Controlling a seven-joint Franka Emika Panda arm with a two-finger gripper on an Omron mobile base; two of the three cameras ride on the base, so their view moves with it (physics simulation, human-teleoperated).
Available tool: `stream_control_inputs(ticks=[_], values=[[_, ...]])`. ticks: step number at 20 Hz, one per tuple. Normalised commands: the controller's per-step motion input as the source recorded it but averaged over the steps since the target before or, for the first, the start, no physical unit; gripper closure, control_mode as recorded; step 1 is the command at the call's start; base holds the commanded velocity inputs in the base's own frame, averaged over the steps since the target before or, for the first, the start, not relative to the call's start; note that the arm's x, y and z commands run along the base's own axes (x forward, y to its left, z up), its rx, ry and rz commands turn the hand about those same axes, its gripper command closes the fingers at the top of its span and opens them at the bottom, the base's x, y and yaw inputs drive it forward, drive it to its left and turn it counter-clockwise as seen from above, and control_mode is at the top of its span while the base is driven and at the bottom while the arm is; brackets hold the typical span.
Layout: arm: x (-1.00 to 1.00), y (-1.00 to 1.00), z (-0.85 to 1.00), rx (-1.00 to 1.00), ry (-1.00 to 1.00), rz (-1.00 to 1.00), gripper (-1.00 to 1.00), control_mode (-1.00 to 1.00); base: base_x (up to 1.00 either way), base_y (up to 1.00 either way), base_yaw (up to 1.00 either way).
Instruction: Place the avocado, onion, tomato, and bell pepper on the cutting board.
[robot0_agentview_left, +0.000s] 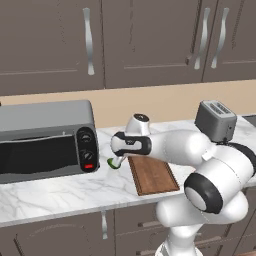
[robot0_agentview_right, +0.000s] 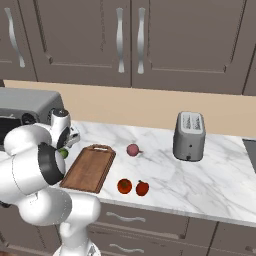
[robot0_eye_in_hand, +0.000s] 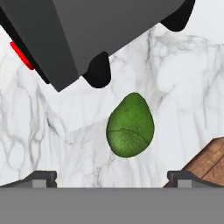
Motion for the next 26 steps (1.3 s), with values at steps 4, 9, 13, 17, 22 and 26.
stream_control_inputs(ticks=[4, 9, 13, 17, 22, 26], values=[[0.12, 0.04, -0.08, 0.00, -0.06, 0.01, -1.00, -1.00, 0.00, 0.00, 0.00], [0.11, 0.00, -0.08, 0.00, -0.07, 0.01, -1.00, -1.00, 0.00, 0.00, 0.00], [0.06, 0.00, -0.13, 0.00, -0.01, 0.01, -1.00, -1.00, 0.00, 0.00, 0.00], [0.00, 0.01, -0.19, 0.00, 0.00, 0.00, -1.00, -1.00, 0.00, 0.00, 0.00], [0.07, 0.09, -0.13, -0.01, 0.01, 0.00, -1.00, -1.00, 0.00, 0.00, 0.00], [0.13, 0.09, -0.13, 0.00, 0.00, 0.01, -1.00, -1.00, 0.00, 0.00, 0.00]])
